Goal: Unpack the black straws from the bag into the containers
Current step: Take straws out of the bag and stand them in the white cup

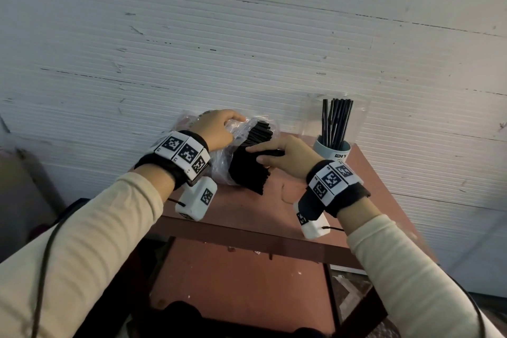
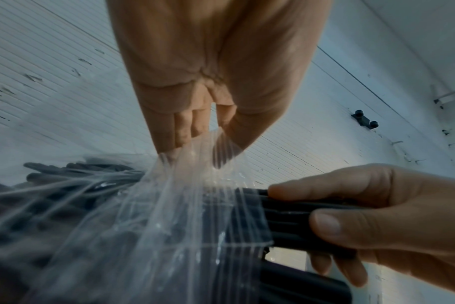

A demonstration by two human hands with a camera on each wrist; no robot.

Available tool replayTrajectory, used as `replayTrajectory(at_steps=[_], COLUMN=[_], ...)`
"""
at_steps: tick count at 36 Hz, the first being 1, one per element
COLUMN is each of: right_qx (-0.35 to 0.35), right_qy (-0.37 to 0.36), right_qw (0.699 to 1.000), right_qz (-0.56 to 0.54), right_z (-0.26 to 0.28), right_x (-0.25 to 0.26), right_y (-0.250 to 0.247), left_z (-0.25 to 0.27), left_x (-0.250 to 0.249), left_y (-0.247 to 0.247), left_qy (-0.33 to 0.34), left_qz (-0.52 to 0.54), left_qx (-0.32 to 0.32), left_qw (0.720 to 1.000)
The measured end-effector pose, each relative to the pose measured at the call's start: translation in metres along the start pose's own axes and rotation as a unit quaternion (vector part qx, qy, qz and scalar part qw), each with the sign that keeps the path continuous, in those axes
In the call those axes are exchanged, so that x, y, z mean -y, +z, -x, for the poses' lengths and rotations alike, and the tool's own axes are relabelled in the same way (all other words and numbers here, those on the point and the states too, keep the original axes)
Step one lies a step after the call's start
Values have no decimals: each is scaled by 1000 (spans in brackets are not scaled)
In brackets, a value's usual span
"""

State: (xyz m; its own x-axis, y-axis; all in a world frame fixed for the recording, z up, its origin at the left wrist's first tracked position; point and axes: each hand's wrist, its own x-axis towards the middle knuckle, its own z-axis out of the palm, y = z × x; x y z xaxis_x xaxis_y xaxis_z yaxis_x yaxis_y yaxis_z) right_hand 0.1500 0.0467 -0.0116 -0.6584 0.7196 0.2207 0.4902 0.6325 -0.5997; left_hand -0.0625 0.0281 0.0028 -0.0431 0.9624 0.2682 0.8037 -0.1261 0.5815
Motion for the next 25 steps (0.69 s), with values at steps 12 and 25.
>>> replayTrajectory(at_steps=[12,25], right_qx=[13,21], right_qy=[14,51], right_qw=[999,998], right_qz=[-36,-35], right_z=[20,68], right_x=[-1,-3], right_y=[-25,-68], left_z=[12,11], left_x=[-13,-75], left_y=[-1,41], left_qy=[75,187], left_qz=[-12,-136], left_qx=[-43,183], left_qw=[996,955])
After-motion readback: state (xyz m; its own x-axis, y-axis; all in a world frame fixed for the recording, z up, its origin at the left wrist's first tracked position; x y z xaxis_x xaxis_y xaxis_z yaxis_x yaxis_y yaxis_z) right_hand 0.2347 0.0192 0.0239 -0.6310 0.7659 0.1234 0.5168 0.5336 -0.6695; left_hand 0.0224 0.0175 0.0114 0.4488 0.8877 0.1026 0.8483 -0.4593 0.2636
